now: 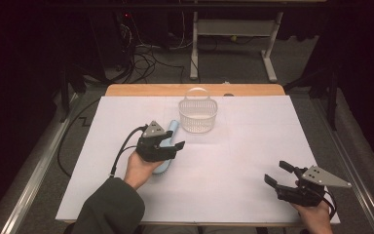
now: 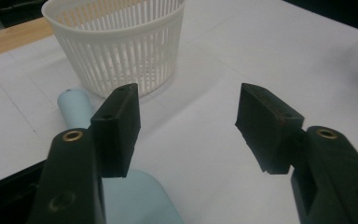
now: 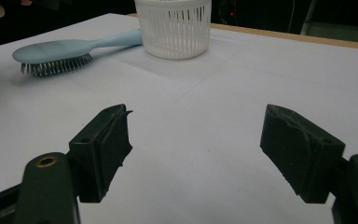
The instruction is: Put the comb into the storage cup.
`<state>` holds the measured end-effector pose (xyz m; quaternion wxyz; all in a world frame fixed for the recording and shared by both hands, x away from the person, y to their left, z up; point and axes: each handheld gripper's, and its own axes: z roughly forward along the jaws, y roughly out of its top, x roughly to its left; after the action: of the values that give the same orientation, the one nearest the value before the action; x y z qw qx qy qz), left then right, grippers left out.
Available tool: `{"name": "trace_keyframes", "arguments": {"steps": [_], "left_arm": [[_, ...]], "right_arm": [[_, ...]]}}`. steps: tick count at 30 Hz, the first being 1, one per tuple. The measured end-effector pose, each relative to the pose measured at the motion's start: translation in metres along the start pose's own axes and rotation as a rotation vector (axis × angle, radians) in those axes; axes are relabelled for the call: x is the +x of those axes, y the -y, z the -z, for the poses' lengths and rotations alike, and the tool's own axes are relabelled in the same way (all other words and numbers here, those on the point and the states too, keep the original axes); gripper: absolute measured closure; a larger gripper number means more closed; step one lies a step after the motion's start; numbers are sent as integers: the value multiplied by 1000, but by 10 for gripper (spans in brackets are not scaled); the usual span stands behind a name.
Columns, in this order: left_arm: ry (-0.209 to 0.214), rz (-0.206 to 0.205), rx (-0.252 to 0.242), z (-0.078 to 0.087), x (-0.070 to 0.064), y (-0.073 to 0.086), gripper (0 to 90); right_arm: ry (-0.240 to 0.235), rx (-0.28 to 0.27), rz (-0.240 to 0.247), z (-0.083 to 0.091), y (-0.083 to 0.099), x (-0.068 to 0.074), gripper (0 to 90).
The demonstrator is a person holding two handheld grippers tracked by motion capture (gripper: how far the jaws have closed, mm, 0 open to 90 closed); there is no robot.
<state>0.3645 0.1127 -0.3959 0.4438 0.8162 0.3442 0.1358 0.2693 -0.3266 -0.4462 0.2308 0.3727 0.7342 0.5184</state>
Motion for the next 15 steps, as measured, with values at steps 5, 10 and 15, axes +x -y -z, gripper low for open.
{"name": "trace_keyframes", "arguments": {"steps": [5, 10, 15], "left_arm": [[-17, -13, 85, -8, 3, -9, 420], [-26, -19, 161, -13, 7, -19, 451], [-39, -40, 224, -17, 9, -29, 514]], "right_arm": [[-2, 0, -2, 1, 0, 0, 242], [-4, 0, -3, 1, 0, 0, 242], [-6, -1, -3, 0, 0, 0, 242]]}}
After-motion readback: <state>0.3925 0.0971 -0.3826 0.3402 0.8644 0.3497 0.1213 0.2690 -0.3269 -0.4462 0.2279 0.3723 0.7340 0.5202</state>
